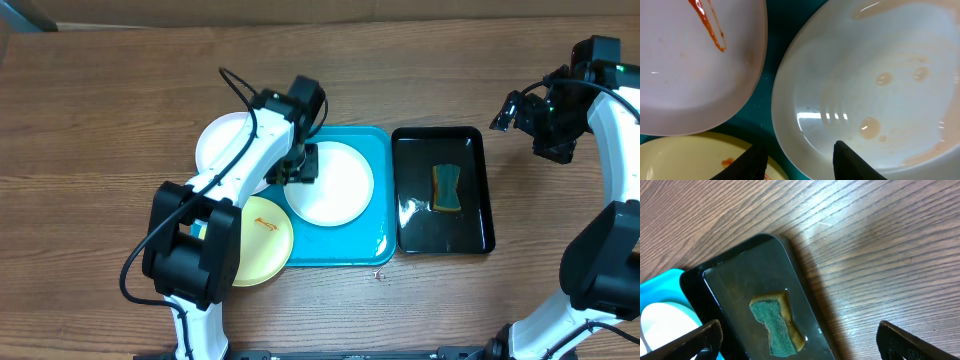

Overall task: Clean dirty plates on tray and stack at the side
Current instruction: 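Lift the white plate with the left gripper off the teal tray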

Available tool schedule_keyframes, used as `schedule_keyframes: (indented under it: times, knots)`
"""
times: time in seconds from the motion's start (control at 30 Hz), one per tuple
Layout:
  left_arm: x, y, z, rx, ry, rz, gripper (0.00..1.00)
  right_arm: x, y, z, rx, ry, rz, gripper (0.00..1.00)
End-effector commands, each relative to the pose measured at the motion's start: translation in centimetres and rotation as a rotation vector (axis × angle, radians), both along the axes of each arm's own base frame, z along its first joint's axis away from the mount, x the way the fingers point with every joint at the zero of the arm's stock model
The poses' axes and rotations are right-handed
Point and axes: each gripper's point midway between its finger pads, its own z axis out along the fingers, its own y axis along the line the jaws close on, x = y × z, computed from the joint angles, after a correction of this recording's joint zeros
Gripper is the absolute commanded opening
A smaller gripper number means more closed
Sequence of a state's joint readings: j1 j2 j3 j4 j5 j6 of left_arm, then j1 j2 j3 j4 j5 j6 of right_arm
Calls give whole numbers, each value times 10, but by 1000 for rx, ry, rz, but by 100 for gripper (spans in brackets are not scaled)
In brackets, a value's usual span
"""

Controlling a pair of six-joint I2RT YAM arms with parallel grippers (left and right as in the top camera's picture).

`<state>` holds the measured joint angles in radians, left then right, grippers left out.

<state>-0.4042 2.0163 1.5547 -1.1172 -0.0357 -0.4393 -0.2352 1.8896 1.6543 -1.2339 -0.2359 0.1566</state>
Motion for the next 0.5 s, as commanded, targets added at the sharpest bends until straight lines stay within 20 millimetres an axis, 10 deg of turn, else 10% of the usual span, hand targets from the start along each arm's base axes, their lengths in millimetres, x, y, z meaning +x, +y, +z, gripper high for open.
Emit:
schedule_keyframes:
  times: [0.0,0.27,0.47]
  knots:
    - [-15,15,-24,52,43,19,45,2,-1,8,-6,-26,-1,100]
    - [-20,16,-49,45,29,19,38,2,-1,8,-6,-26,-1,100]
    - [-12,11,-49,21,0,20,4,2,-1,8,-6,-26,-1,100]
